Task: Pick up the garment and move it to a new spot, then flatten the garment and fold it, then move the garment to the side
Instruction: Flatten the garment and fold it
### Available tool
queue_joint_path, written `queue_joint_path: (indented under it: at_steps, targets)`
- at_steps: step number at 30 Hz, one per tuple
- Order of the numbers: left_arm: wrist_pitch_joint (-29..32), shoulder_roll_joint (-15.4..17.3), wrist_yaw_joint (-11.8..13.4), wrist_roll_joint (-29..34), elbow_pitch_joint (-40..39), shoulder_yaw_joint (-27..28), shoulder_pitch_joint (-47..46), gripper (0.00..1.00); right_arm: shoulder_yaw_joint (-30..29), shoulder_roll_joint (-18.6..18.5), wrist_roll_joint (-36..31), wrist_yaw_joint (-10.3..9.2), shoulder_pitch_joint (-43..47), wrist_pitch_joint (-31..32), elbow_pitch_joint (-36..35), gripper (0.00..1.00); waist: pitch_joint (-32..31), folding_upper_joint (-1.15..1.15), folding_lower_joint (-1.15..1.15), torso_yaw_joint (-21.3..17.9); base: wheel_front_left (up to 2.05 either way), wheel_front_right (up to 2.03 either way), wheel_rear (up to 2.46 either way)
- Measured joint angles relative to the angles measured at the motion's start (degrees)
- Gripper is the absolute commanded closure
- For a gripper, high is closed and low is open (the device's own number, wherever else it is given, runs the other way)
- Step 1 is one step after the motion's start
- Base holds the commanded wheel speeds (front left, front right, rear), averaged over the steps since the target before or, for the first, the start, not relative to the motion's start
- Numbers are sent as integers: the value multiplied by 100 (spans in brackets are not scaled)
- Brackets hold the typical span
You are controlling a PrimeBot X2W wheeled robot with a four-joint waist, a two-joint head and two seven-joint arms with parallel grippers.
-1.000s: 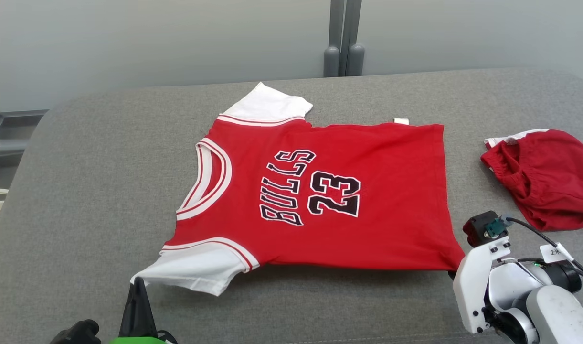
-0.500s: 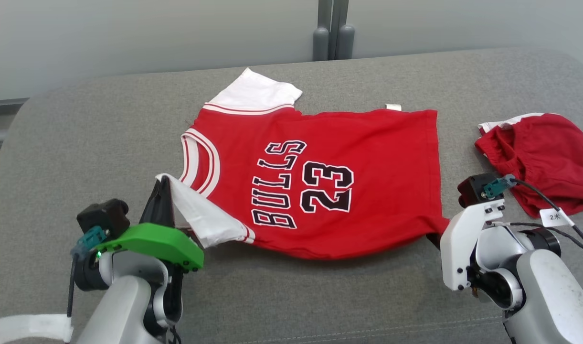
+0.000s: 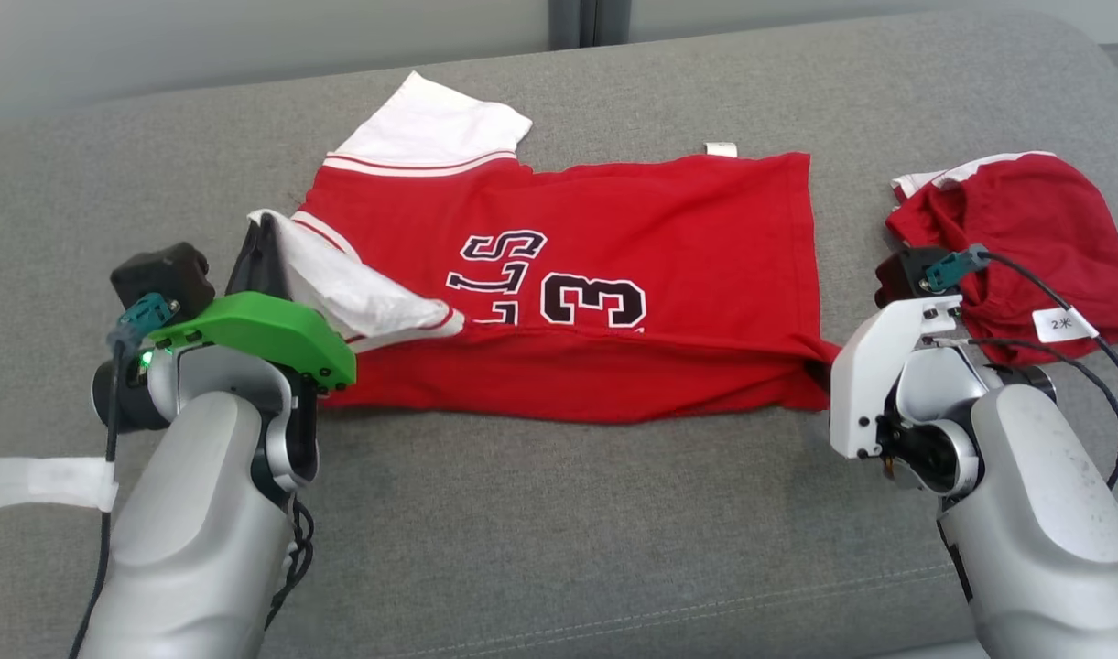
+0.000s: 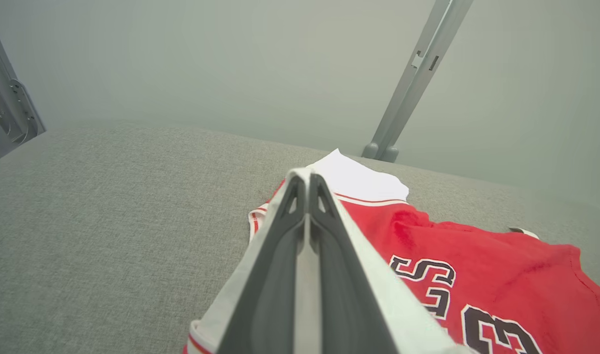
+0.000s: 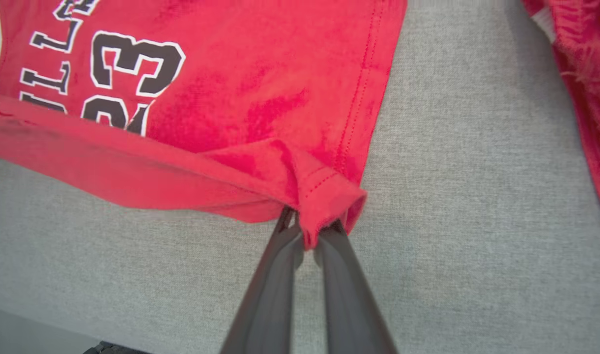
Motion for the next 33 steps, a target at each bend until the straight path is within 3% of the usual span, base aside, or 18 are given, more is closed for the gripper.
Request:
queue_joint_path:
  at_steps: [8, 19, 20, 21, 27, 33]
  targets:
    - [-100, 7, -120, 109, 700, -77, -639, 100, 52, 118, -215, 0, -709, -369, 738, 100, 373, 0, 0, -72, 0, 0, 0]
    - [-311, -104, -324, 216, 1466, -275, -1056, 100, 412, -12, -198, 0, -1133, -784, 1410, 100, 608, 0, 1, 9, 0, 0, 0]
    - [-350, -102, -322, 248, 1521, -302, -1081, 71, 431, -15, -198, 1, -1152, -844, 1432, 80, 607, 0, 0, 9, 0, 0, 0]
    - [-363, -102, -316, 289, 1574, -324, -1111, 0, 413, -14, -198, 0, -1174, -915, 1460, 0, 606, 0, 0, 7, 0, 0, 0]
    - [-411, -81, -437, 289, 1818, -400, -1116, 0, 478, -31, -30, 1, -1126, -972, 1506, 0, 500, 0, 0, 32, 0, 0, 0]
    - [-386, 132, -448, 397, 1945, -555, -667, 0, 541, -347, 141, 1, -581, -773, 1012, 0, 262, 0, 1, 78, 0, 0, 0]
